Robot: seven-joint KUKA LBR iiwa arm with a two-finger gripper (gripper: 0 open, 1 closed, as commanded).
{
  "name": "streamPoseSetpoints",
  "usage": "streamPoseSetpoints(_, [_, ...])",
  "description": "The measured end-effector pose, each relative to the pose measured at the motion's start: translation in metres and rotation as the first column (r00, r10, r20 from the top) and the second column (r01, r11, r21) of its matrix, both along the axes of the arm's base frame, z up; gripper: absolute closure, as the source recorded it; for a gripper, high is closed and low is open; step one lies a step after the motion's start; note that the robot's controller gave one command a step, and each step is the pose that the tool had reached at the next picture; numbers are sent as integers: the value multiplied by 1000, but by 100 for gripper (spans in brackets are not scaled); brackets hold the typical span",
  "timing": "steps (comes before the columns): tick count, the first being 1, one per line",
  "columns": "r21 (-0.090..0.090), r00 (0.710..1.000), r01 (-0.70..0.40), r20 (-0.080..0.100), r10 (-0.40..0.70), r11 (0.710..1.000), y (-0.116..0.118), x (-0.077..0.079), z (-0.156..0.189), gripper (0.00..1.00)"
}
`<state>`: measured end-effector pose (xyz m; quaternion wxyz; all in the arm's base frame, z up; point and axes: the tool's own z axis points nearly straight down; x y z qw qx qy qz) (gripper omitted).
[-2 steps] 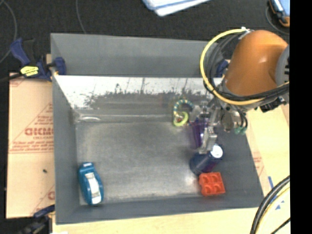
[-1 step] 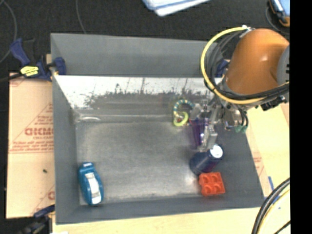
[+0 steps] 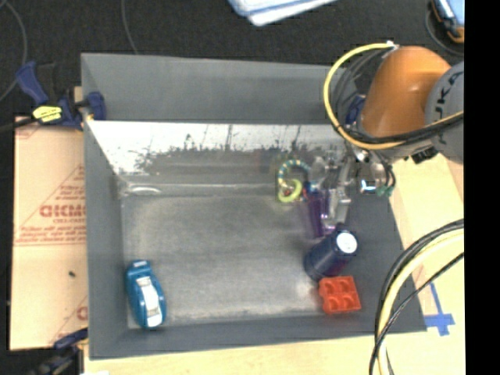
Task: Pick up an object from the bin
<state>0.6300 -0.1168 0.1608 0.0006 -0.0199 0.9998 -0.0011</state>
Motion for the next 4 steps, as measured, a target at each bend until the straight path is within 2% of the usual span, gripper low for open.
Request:
streamPoseSetpoints(1, [-1, 983, -182, 6, 182, 983, 33, -1, 0, 0])
streamPoseSetpoints(2, [-3, 978, -209, 5, 209, 978, -25, 25, -9, 0])
streamPoseSetpoints(3, [-5, 978, -210, 13, 210, 978, -20, 25, -61, 0])
streamPoseSetpoints(4, [-10, 974, -225, 19, 226, 974, 24, 30, -81, 100])
